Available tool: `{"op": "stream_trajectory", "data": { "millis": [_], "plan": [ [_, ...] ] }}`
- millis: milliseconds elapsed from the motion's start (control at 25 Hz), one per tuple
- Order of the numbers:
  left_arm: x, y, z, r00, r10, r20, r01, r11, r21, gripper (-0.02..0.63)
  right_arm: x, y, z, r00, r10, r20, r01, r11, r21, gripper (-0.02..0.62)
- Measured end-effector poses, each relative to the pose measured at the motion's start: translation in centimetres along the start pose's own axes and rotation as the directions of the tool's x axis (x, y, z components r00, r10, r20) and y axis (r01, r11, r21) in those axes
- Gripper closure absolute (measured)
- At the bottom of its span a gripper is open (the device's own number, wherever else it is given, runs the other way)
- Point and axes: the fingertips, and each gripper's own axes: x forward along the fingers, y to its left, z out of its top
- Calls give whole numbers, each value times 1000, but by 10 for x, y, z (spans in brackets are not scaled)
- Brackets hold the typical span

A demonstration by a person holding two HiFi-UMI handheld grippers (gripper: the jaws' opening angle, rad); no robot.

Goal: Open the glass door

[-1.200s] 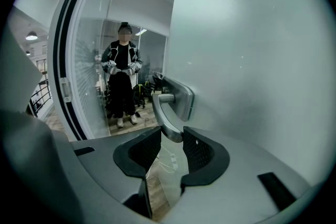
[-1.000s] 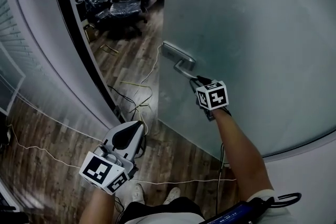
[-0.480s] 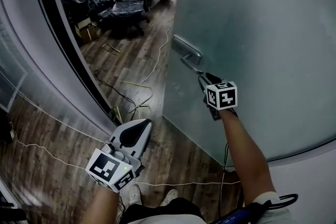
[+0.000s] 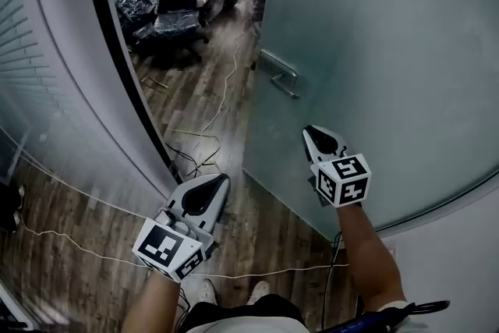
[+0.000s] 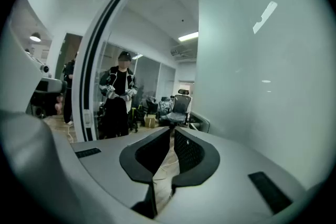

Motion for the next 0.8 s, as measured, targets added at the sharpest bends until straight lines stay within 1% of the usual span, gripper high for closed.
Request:
{"op": "stream_trajectory", "data": {
  "millis": [40, 120, 280, 520, 680, 800],
  "plan": [
    [-5, 0, 2, 1000, -14, 3, 14, 1000, 0, 606, -14, 9, 6, 1000, -7, 20, 7, 1000, 2, 572],
    [-13, -3, 8, 999, -46, 8, 46, 999, 4, 606, -42, 25, 19, 998, -28, 58, 27, 1000, 13, 576],
    [-35, -10, 21, 992, -124, 14, 124, 992, 8, 606, -96, 57, 42, 989, -94, 116, 89, 995, 45, 588],
    [-93, -29, 36, 969, -246, 30, 246, 969, 22, 606, -177, 134, 59, 964, -203, 171, 196, 979, 60, 592],
    [-128, -36, 38, 960, -276, 42, 275, 961, 25, 606, -222, 177, 59, 946, -247, 208, 236, 969, 77, 592],
    [-144, -46, 46, 960, -276, 53, 276, 961, 20, 606, -252, 191, 64, 936, -273, 224, 259, 962, 90, 592]
  ]
}}
